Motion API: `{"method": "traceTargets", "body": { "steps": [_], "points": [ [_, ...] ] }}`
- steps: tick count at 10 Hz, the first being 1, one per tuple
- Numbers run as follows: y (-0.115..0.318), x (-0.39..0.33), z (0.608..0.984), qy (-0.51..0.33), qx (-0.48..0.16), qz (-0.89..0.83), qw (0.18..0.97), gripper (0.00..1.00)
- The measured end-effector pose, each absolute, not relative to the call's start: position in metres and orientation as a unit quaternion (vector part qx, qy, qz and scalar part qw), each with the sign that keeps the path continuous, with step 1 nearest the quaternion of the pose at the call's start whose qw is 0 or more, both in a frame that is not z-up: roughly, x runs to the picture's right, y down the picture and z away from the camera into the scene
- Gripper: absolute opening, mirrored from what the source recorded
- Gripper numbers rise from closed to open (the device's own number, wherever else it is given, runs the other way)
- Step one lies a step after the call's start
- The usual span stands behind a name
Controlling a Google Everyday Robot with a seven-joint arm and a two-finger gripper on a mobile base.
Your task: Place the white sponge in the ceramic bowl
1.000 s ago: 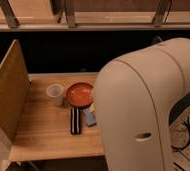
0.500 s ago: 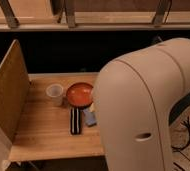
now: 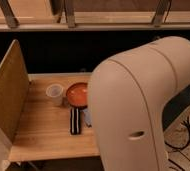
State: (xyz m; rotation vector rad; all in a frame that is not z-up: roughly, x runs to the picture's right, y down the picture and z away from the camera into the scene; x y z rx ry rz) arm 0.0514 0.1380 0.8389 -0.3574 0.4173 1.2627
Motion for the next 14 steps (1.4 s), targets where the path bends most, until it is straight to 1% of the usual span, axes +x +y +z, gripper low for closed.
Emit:
{"method": "traceTargets", "body": {
  "steps": [3, 8, 12, 14],
  "points": [
    [0.167, 0.028, 0.832, 0.206, -0.192, 0.558, 0.781, 0.80],
    [0.168, 0.027, 0.832, 0.207, -0.193, 0.556, 0.781, 0.80],
    [0.195, 0.006, 0.849, 0.217, -0.233, 0.561, 0.764, 0.80],
    [0.200, 0.001, 0.854, 0.216, -0.243, 0.572, 0.753, 0.80]
  ]
}}
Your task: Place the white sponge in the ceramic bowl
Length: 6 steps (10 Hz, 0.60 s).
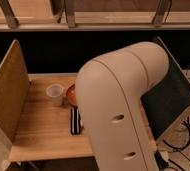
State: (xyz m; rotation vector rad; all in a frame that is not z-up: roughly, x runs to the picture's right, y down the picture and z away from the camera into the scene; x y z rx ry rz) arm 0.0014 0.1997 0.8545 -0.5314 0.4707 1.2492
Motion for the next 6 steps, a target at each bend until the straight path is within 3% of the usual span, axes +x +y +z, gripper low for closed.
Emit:
{"method": "traceTargets", "body": {
  "steps": [2, 6],
  "points": [
    [0.2032, 0.0018, 0.8609, 0.216, -0.252, 0.580, 0.744, 0.75],
    [0.2024, -0.0006, 0.8663, 0.213, -0.258, 0.575, 0.747, 0.36]
  ]
}}
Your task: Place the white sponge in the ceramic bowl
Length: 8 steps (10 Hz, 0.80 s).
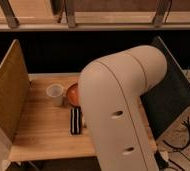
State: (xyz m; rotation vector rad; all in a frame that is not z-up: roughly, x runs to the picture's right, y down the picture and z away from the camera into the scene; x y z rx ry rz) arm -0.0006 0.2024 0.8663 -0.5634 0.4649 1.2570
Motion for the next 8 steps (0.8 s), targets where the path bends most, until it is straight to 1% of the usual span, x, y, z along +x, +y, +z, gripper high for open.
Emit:
{"method": "traceTargets", "body": {
  "steps": [1, 2, 3, 4, 5, 8],
  "points": [
    [0.200, -0.001, 0.866, 0.209, -0.256, 0.574, 0.749, 0.28],
    [0.198, -0.004, 0.863, 0.204, -0.254, 0.567, 0.756, 0.16],
    [0.196, -0.008, 0.860, 0.199, -0.252, 0.562, 0.762, 0.06],
    [0.192, -0.012, 0.854, 0.192, -0.247, 0.559, 0.768, 0.01],
    [0.190, -0.014, 0.849, 0.188, -0.242, 0.556, 0.773, 0.00],
    [0.163, -0.021, 0.817, 0.154, -0.202, 0.550, 0.795, 0.00]
  ]
}}
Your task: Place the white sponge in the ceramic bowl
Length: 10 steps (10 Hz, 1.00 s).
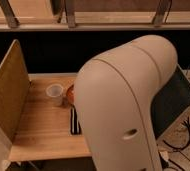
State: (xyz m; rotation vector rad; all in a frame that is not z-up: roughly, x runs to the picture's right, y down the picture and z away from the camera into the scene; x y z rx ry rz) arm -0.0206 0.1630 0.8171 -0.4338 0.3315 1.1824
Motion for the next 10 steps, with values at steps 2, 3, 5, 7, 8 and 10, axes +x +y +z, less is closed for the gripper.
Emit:
{"method": "traceTargets", "body": {
  "steps": [2, 3, 5, 7, 8, 10],
  "points": [
    [0.133, -0.020, 0.788, 0.127, -0.155, 0.551, 0.810, 0.00],
    [0.113, -0.014, 0.773, 0.118, -0.118, 0.552, 0.817, 0.00],
    [0.073, -0.009, 0.752, 0.090, -0.056, 0.564, 0.819, 0.00],
    [0.056, -0.008, 0.748, 0.071, -0.035, 0.578, 0.812, 0.00],
    [0.055, -0.010, 0.748, 0.070, -0.035, 0.578, 0.812, 0.00],
    [0.049, -0.009, 0.752, 0.068, -0.025, 0.558, 0.827, 0.00]
  ]
}}
